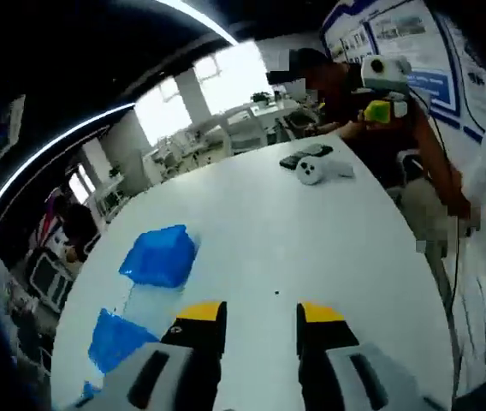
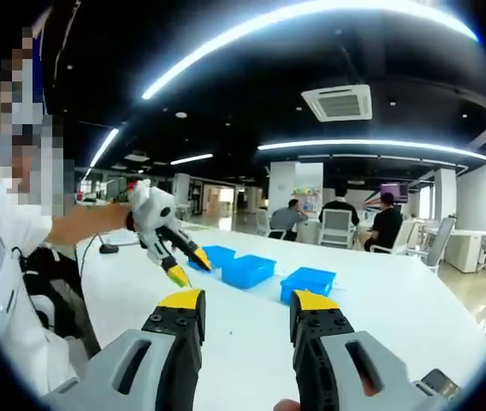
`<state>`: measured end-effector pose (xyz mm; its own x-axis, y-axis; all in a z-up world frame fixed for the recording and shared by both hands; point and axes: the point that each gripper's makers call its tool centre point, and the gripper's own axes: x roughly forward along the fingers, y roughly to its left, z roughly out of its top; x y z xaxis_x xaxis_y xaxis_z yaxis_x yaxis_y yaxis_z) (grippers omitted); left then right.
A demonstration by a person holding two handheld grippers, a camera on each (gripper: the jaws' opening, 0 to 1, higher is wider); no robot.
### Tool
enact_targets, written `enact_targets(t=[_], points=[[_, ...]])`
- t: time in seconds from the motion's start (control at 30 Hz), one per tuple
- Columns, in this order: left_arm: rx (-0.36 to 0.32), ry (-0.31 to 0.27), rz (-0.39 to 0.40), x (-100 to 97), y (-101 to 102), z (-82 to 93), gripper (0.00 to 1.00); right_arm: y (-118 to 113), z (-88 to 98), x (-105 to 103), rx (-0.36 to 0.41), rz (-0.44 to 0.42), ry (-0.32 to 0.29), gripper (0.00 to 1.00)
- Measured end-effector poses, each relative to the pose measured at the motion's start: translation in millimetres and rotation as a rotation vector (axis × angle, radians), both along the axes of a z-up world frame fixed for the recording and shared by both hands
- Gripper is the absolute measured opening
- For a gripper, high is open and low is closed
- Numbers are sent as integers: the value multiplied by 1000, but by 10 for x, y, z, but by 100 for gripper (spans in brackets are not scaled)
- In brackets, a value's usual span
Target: Pick up the resistors one by one and place each resistor into its matching bin, sorting the parts by color and model until every resistor is separated into the correct bin for its type
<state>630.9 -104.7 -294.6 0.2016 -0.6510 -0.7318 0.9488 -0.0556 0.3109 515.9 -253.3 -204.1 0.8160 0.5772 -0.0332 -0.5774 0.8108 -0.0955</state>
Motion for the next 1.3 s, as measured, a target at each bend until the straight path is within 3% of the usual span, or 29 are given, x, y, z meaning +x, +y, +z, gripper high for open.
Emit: enact_targets(t=[0.07, 0.13, 0.23, 0.33, 0.53, 0.9, 1.0, 1.1, 1.3], points=[[113, 13, -104, -47, -36, -109, 32, 13, -10, -2, 0, 0, 0, 41], [178, -41, -190, 4, -163, -202, 27, 23, -23, 0, -2, 1, 1, 41], [323, -5, -285, -33, -208, -424, 24, 19, -45, 7, -5, 1, 4, 41], [413, 16, -328, -43, -282, -571, 24, 6, -54, 9, -4, -4, 5, 41], [473, 26, -357, 43, -509, -701, 24, -30, -50, 13, 2, -9, 4, 41], [599, 31, -432, 49, -555, -986, 23, -41, -73, 44, 14, 5, 13, 42], [628, 49, -452, 33, -557, -1000, 21, -42, -76, 44, 15, 8, 13, 42], [660, 121, -422, 42, -530, -1030, 20, -44, -73, 36, 17, 9, 12, 42], [673, 142, -426, 99, -574, -1046, 10, -27, -49, 5, 16, 13, 5, 42]])
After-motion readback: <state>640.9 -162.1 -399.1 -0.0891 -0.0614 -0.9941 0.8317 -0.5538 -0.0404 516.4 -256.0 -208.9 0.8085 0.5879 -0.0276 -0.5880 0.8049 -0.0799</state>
